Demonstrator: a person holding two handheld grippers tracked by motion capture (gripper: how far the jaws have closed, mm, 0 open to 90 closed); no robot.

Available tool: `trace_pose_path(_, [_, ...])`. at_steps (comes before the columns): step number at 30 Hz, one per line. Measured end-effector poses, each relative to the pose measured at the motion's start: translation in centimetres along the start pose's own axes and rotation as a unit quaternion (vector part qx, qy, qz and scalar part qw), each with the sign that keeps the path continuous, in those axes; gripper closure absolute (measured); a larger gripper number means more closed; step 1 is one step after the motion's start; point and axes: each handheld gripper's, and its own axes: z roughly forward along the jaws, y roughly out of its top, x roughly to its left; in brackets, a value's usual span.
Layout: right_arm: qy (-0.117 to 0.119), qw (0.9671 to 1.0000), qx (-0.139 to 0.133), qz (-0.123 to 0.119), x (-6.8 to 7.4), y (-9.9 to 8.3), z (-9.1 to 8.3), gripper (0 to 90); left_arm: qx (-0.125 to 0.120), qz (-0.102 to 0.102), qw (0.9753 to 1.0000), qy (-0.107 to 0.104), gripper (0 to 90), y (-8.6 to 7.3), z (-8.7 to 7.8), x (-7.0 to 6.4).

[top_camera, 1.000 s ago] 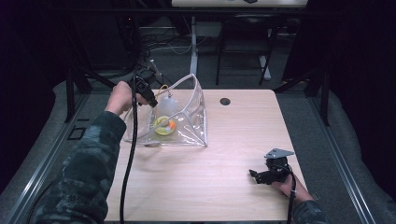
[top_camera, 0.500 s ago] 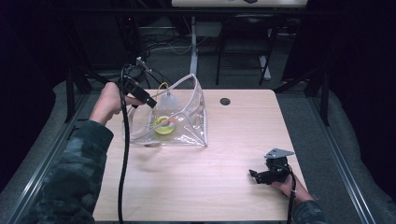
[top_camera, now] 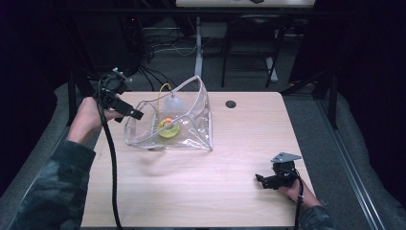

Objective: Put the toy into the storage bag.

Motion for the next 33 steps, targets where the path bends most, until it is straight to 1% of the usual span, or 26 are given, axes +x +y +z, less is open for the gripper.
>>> trace_pose_path(2, [-0.001, 1.0000, 0.001, 0.001, 0.0, 0.0, 0.0, 0.0, 0.000, -0.005, 1.0000, 0.002, 0.4, -0.8, -0.1, 0.2])
trace_pose_path(3, [-0.001, 1.0000, 0.000, 0.001, 0.0, 0.0, 0.0, 0.0, -0.003, -0.011, 0.9999, 0.006, 0.1, -1.8, -0.2, 0.5])
trace_pose_path(4, [-0.001, 1.0000, 0.001, 0.001, 0.0, 0.0, 0.0, 0.0, -0.003, -0.011, 0.9999, 0.006, 0.1, -1.8, -0.2, 0.5])
trace_pose_path(5, [-0.001, 1.0000, 0.000, 0.001, 0.0, 0.0, 0.0, 0.0, -0.002, -0.015, 0.9998, 0.012, 0.1, -2.7, -0.2, 0.6])
trace_pose_path(6, [-0.001, 1.0000, 0.000, 0.001, 0.0, 0.0, 0.0, 0.0, -0.002, -0.015, 0.9998, 0.012, 0.0, -2.7, -0.2, 0.6])
trace_pose_path(8, [-0.001, 1.0000, -0.001, 0.000, 0.0, 0.0, 0.0, 0.0, -0.005, -0.020, 0.9997, 0.014, 0.0, -3.4, -0.1, 0.8])
trace_pose_path(9, [-0.002, 1.0000, 0.000, 0.000, 0.0, 0.0, 0.0, 0.0, -0.006, -0.027, 0.9995, 0.014, 0.0, -4.3, 0.1, 1.0])
trace_pose_path(10, [-0.002, 1.0000, 0.000, 0.000, 0.0, 0.0, 0.0, 0.0, -0.006, -0.027, 0.9995, 0.014, 0.0, -4.3, 0.1, 1.0])
trace_pose_path(14, [-0.001, 1.0000, -0.001, 0.002, 0.1, 0.0, 0.0, 0.0, -0.009, -0.034, 0.9993, 0.012, 0.0, -5.8, 0.6, 1.1])
trace_pose_path(15, [-0.002, 1.0000, -0.003, 0.002, 0.1, 0.0, 0.0, 0.0, -0.013, -0.037, 0.9991, 0.015, 0.0, -6.5, 0.8, 1.1])
trace_pose_path(16, [-0.002, 1.0000, -0.003, 0.002, 0.1, 0.0, 0.0, 0.0, -0.013, -0.037, 0.9991, 0.015, 0.0, -6.5, 0.8, 1.1])
trace_pose_path(17, [0.000, 1.0000, -0.001, 0.001, 0.0, 0.0, 0.0, 0.0, -0.017, -0.040, 0.9989, 0.014, 0.0, -7.3, 1.2, 1.0])
trace_pose_path(18, [0.000, 1.0000, -0.001, 0.001, 0.0, 0.0, 0.0, 0.0, -0.017, -0.040, 0.9989, 0.014, 0.0, -7.3, 1.2, 1.0])
trace_pose_path(19, [-0.001, 1.0000, -0.002, 0.002, 0.1, 0.0, 0.0, 0.0, -0.015, -0.041, 0.9989, 0.016, 0.0, -8.2, 1.6, 0.8])
trace_pose_path(20, [-0.001, 1.0000, -0.002, 0.002, 0.1, 0.0, 0.0, 0.0, -0.015, -0.041, 0.9989, 0.016, 0.0, -8.2, 1.6, 0.8])
trace_pose_path(23, [-0.002, 1.0000, -0.003, 0.003, 0.1, 0.0, 0.0, 0.0, -0.013, -0.043, 0.9989, 0.015, 0.0, -9.8, 2.7, 0.6])
trace_pose_path(24, [-0.001, 1.0000, -0.002, 0.002, 0.1, 0.0, 0.0, 0.0, -0.013, -0.043, 0.9989, 0.015, 0.0, -9.8, 2.7, 0.6])
trace_pose_path(25, [-0.002, 1.0000, -0.003, 0.002, 0.1, 0.0, 0.0, 0.0, -0.012, -0.047, 0.9987, 0.016, 0.0, -10.7, 3.4, 0.6])
trace_pose_path(26, [-0.002, 1.0000, -0.003, 0.002, 0.1, 0.0, 0.0, 0.0, -0.012, -0.047, 0.9987, 0.016, 0.0, -10.7, 3.4, 0.6])
trace_pose_path(27, [-0.001, 1.0000, -0.002, 0.001, 0.1, 0.0, 0.0, 0.0, -0.022, -0.055, 0.9982, 0.012, 0.1, -11.6, 4.1, 0.6])
trace_pose_path(28, [-0.001, 1.0000, -0.002, 0.001, 0.1, 0.0, 0.0, 0.0, -0.022, -0.055, 0.9982, 0.012, 0.0, -11.6, 4.1, 0.6])
trace_pose_path(29, [-0.002, 1.0000, -0.003, 0.002, 0.1, 0.0, 0.0, 0.0, -0.036, -0.064, 0.9972, 0.011, 0.1, -12.5, 4.7, 0.8])
trace_pose_path(30, [-0.002, 1.0000, -0.003, 0.002, 0.1, 0.0, 0.0, 0.0, -0.036, -0.064, 0.9972, 0.011, 0.0, -12.5, 4.7, 0.8])
trace_pose_path(31, [-0.001, 1.0000, -0.002, 0.002, 0.1, 0.0, 0.0, 0.0, -0.042, -0.069, 0.9966, 0.016, 0.1, -13.3, 5.3, 0.8])
trace_pose_path(32, [-0.001, 1.0000, -0.002, 0.002, 0.1, 0.0, 0.0, 0.0, -0.042, -0.069, 0.9966, 0.016, 0.1, -13.3, 5.3, 0.8])
trace_pose_path(33, [-0.001, 1.0000, -0.002, 0.001, 0.1, 0.0, 0.0, 0.0, -0.040, -0.075, 0.9962, 0.021, 0.1, -14.0, 5.8, 0.8])
